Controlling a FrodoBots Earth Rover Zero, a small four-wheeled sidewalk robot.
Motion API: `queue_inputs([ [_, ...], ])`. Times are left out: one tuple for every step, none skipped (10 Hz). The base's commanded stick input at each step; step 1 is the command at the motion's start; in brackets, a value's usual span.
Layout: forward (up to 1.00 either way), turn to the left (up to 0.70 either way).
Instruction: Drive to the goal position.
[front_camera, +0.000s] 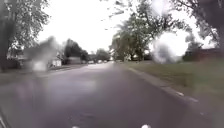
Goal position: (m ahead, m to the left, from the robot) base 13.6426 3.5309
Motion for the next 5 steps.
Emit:
queue_inputs([
  [0.70, -0.05],
  [0.70, 0.00],
  [0.70, 0.00],
  [0.70, 0.00],
  [0.70, 0.00],
])
